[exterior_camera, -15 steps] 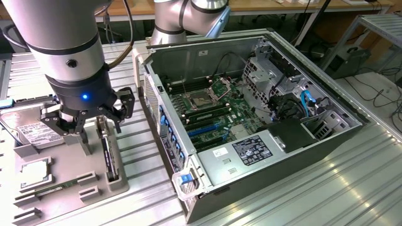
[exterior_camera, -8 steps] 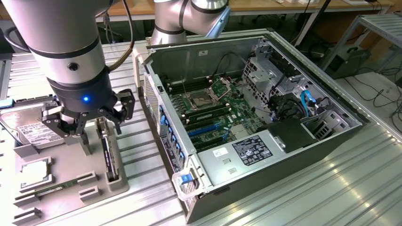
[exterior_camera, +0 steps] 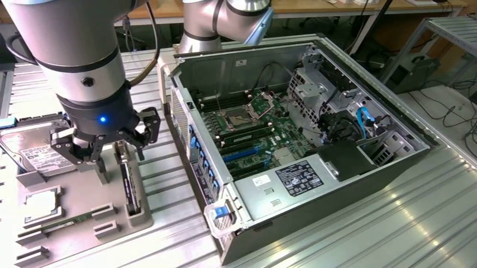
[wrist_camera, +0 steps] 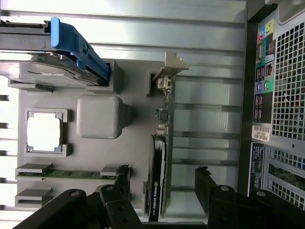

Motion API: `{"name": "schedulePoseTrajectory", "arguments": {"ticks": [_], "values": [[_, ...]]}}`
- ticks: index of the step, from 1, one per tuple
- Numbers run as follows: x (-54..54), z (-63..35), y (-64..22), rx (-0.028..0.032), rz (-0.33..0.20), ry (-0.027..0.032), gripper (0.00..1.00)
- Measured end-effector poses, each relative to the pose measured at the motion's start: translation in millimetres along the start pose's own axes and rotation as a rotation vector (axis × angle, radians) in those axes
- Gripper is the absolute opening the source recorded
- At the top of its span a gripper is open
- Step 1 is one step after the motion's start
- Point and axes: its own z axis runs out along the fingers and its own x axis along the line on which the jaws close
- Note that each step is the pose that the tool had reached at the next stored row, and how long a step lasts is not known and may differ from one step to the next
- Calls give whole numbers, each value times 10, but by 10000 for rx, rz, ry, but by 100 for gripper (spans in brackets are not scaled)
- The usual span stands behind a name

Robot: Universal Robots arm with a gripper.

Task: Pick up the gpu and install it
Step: 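Pick up the gpu and move the gpu toward the slot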

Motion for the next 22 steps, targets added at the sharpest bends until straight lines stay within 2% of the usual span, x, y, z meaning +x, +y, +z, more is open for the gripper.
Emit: {"name": "schedulePoseTrajectory", "arguments": {"ticks": [22], "values": [[2,96,-32,-1,-116,5,66]]}}
